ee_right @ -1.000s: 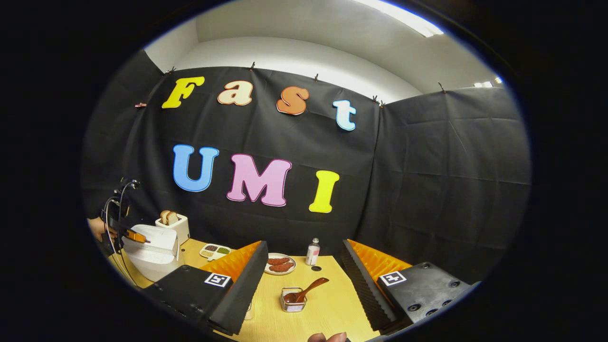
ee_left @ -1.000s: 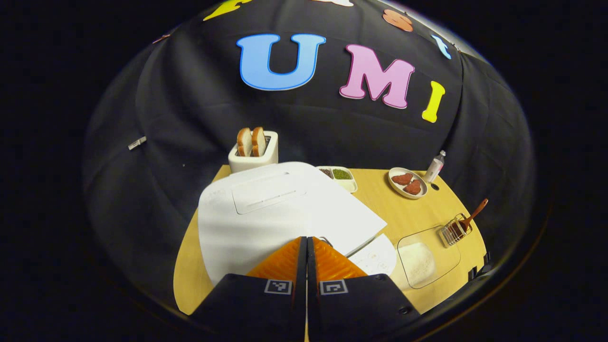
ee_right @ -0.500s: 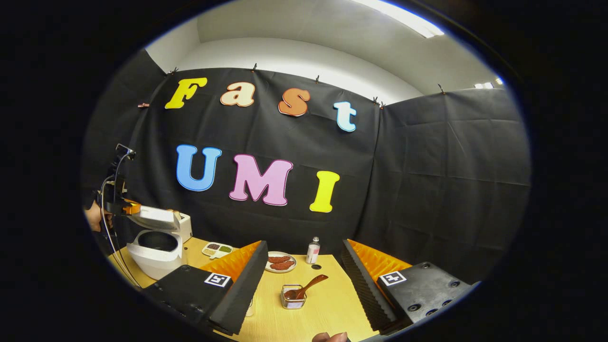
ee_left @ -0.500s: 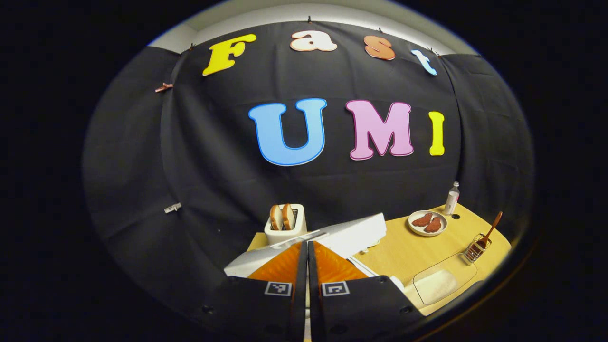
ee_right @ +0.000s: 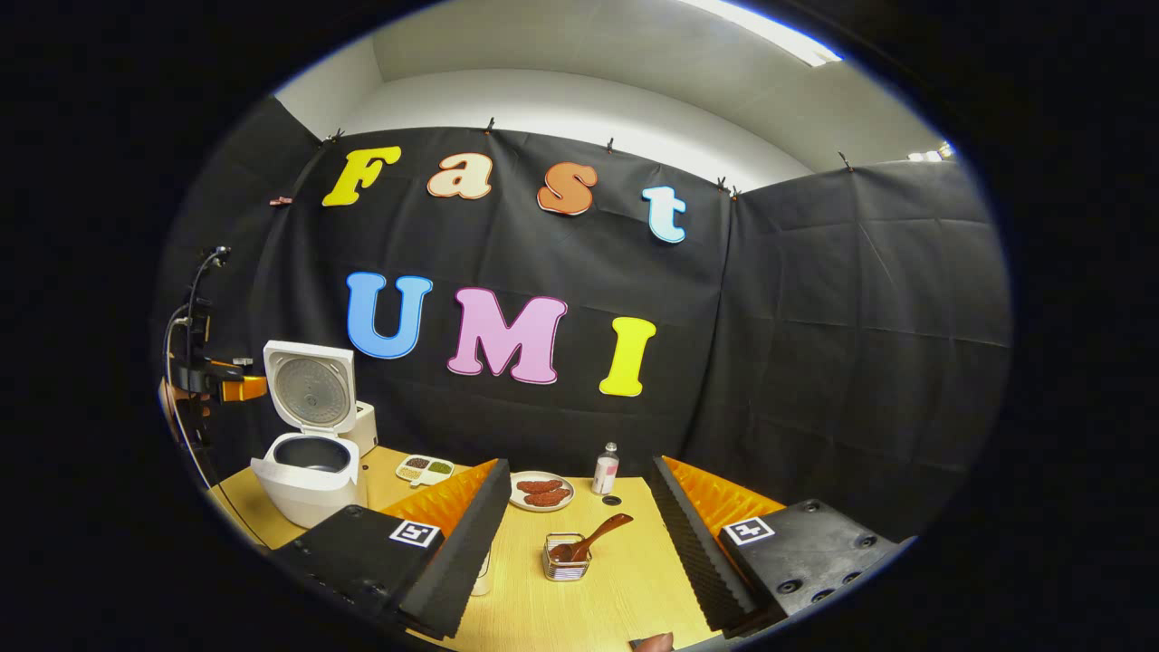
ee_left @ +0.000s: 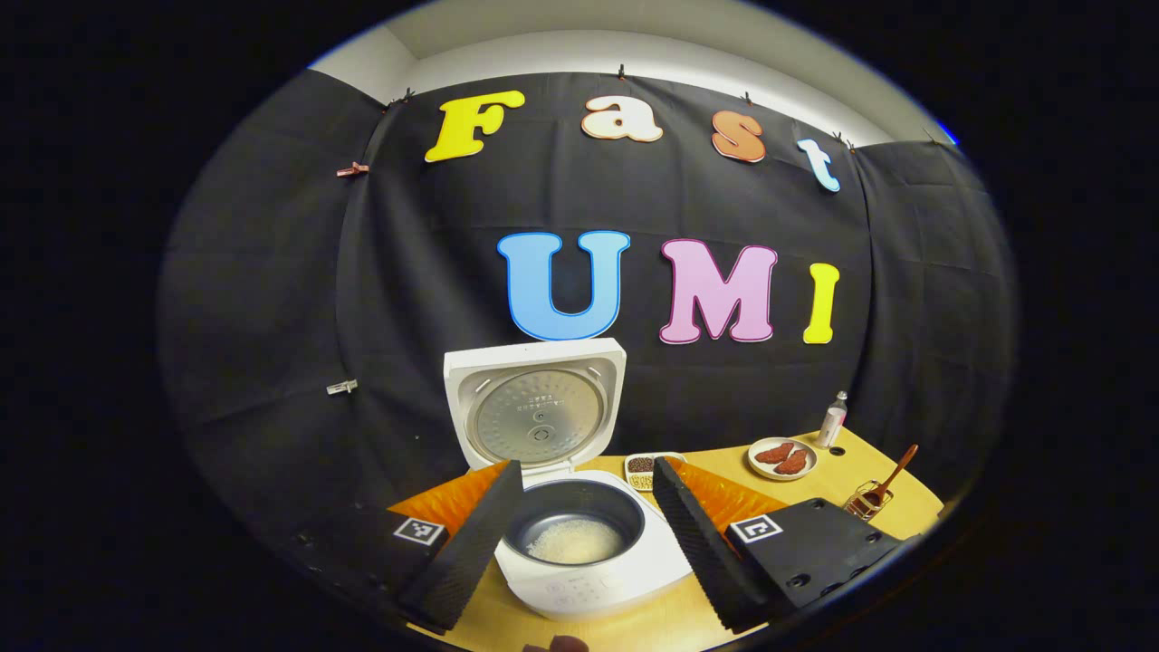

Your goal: Close the left gripper, press the button to open the rice cooker; take a wooden spoon from the chopstick holder with the right hand, scoop a spoonful of rice and pour it into the rice cooker, then put the wooden spoon back into the chopstick holder.

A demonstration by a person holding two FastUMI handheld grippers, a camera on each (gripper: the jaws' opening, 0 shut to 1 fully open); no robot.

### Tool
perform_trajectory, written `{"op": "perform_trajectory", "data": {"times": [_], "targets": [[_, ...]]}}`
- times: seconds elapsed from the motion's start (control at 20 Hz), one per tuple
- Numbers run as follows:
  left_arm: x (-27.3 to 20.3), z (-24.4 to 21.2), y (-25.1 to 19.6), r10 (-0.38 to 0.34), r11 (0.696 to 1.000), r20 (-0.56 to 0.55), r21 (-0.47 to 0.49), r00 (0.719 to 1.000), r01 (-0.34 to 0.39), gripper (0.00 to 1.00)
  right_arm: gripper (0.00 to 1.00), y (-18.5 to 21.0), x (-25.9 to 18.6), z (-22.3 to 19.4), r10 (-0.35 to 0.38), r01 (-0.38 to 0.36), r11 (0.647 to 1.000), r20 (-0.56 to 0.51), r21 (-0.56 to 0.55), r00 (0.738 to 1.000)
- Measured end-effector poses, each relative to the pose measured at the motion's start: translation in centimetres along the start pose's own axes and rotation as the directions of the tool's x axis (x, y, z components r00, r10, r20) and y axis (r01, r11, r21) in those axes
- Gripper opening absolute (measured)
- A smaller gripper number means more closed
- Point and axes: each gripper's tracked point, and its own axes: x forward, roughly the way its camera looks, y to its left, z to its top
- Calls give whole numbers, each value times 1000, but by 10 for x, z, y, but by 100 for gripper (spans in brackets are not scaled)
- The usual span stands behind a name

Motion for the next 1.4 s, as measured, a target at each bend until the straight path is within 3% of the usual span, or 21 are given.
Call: {"op": "perform_trajectory", "data": {"times": [0.25,0.4,0.7,0.85,1.0,1.4], "targets": [[-41,3,-36,-6,1000,30,-4,1000,6,98,98,-10,33,-36,87,-85,995,-35,55,996],[-62,10,-53,34,998,73,46,997,-37,98,98,-18,60,-59,135,-130,987,-47,93,990],[-86,16,-110,59,996,98,66,993,-65,98,98,-47,114,-130,173,-158,979,-121,128,977],[-89,16,-137,62,995,95,66,994,-69,97,95,-50,140,-173,219,-191,967,-169,166,961],[-86,16,-153,82,994,83,60,993,-87,97,86,-48,163,-217,268,-223,952,-220,209,938],[-81,15,-163,188,980,72,52,980,-192,97,86,-38,219,-305,354,-262,918,-318,298,880]]}}
